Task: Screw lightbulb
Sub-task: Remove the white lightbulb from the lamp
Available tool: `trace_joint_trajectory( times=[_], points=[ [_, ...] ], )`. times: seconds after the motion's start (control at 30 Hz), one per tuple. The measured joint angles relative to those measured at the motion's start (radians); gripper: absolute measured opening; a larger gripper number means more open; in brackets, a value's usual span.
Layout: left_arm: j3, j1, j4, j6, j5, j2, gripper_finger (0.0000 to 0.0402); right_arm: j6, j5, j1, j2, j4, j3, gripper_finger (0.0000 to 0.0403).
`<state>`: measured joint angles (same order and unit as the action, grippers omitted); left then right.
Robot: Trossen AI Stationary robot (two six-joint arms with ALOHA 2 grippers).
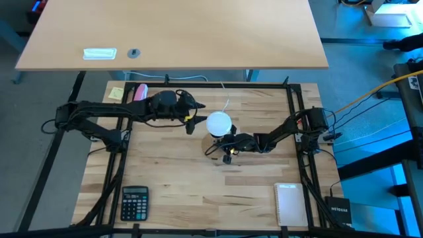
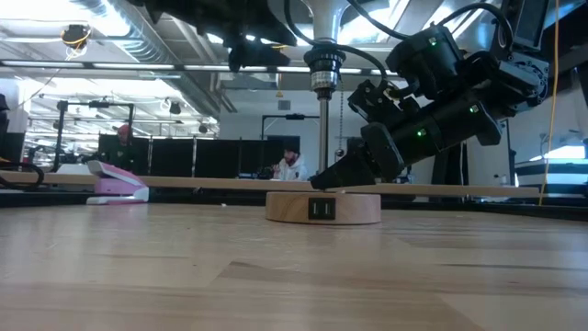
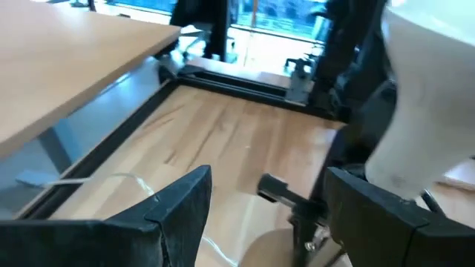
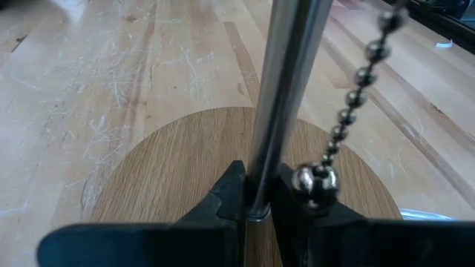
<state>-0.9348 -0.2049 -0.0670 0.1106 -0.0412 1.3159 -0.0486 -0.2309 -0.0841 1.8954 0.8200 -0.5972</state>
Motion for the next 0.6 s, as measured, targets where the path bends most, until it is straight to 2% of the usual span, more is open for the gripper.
trace_joint_trajectory(
  times=[0.13,0.4,0.5,0.6],
  points=[
    [0.0,-0.008,0.003,0.06,-0.029,0.0,0.0251,0.0,0.002,0.0,0.0,0.0,0.0,0.0043],
    [0.0,-0.006,0.008,0.082,-0.026,0.0,0.0256,0.0,0.003,0.0,0.0,0.0,0.0,0.0043],
    [0.0,-0.004,0.022,0.085,-0.024,0.0,0.0279,0.0,0.003,0.0,0.0,0.0,0.0,0.0043],
    [0.0,-0.004,0.032,0.094,-0.021,0.0,0.0318,0.0,0.003,0.0,0.0,0.0,0.0,0.0043]
  ],
)
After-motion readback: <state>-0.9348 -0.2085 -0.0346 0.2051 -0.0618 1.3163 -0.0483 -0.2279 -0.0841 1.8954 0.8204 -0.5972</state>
